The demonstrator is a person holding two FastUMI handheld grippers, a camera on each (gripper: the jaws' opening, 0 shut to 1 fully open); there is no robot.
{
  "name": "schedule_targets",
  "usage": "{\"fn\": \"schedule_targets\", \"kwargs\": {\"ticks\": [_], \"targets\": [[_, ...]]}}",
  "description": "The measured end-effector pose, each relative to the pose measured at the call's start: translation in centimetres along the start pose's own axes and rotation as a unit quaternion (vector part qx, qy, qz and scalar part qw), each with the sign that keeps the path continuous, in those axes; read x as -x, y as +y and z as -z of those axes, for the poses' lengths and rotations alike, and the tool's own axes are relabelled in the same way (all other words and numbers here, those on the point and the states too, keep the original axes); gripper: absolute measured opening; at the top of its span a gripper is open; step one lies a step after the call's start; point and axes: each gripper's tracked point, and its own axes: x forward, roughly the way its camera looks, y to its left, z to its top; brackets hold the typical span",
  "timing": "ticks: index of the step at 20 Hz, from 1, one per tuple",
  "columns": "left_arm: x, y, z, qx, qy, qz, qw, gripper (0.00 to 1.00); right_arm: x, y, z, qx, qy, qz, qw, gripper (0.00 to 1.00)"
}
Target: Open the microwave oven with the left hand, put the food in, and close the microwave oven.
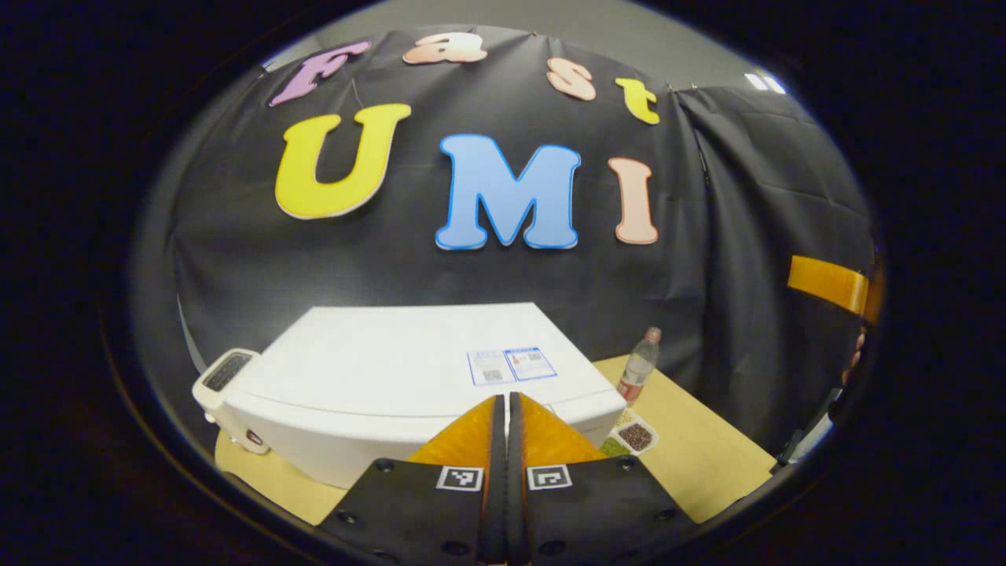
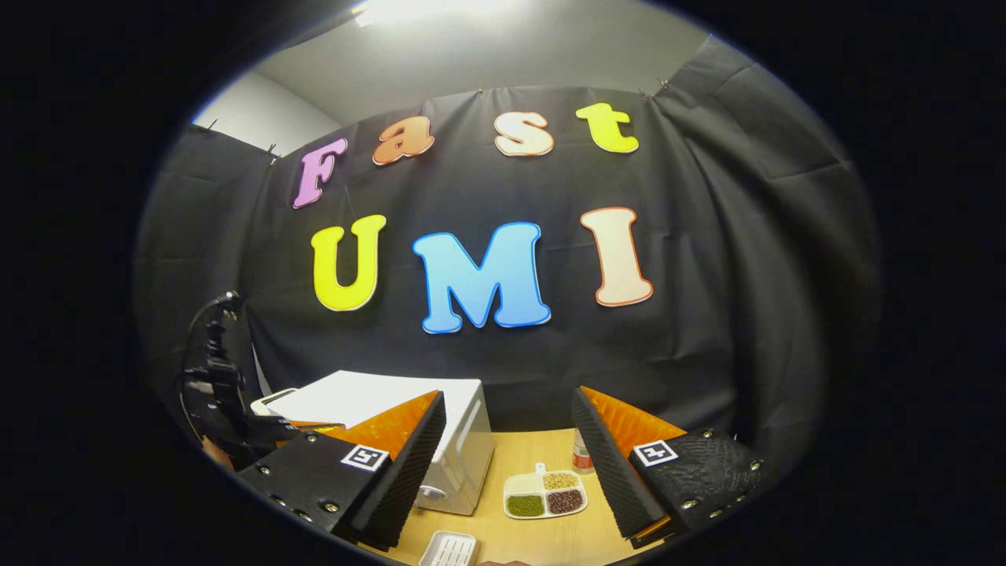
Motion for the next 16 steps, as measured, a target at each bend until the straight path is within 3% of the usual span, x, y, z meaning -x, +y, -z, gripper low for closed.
{"fn": "schedule_targets", "kwargs": {"ticks": [3,6,8,15,16], "targets": [[5.5,2.4,-7.6,-0.004,-0.08,-0.028,0.996,0.07,0.2,2.4,-2.3,0.005,-0.009,0.003,1.0,0.97],[11.1,5.0,-13.9,-0.019,-0.153,-0.065,0.986,1.0,0.8,4.6,-4.1,0.017,-0.017,0.005,1.0,0.97],[14.1,6.1,-15.5,-0.015,-0.169,-0.075,0.983,0.95,1.5,6.3,-5.1,0.021,-0.022,0.005,1.0,0.97],[20.2,11.1,-15.0,0.013,-0.17,-0.085,0.982,0.94,4.0,11.0,-6.7,0.025,-0.033,0.003,0.999,0.97],[21.1,11.8,-15.2,0.013,-0.174,-0.086,0.981,0.97,4.5,11.7,-6.8,0.023,-0.032,0.003,0.999,0.97]]}}
